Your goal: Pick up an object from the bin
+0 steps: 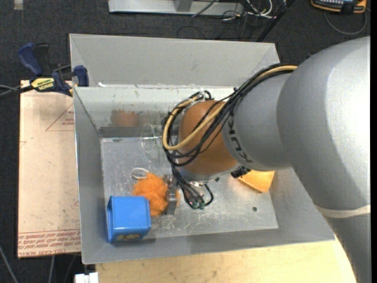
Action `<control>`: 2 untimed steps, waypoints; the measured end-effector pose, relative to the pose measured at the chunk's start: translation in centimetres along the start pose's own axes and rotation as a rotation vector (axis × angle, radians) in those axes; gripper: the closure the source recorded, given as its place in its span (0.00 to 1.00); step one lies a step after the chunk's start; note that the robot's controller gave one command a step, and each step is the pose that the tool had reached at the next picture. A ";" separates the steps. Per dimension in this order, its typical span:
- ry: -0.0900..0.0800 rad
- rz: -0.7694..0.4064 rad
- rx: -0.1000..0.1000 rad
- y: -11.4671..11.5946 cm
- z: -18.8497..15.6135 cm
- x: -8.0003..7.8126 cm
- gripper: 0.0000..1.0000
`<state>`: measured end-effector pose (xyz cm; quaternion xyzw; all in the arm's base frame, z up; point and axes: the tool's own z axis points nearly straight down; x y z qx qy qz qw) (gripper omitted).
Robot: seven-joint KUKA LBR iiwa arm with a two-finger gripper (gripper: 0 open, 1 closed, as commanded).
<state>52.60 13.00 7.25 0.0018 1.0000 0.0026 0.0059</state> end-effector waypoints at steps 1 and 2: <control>-0.007 -0.010 -0.003 1.0 -15.4 -2.1 1.00; -0.003 -0.010 -0.001 1.0 -15.3 -2.0 1.00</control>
Offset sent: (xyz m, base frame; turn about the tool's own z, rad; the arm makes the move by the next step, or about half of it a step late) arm 0.0000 0.0000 0.0000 0.0000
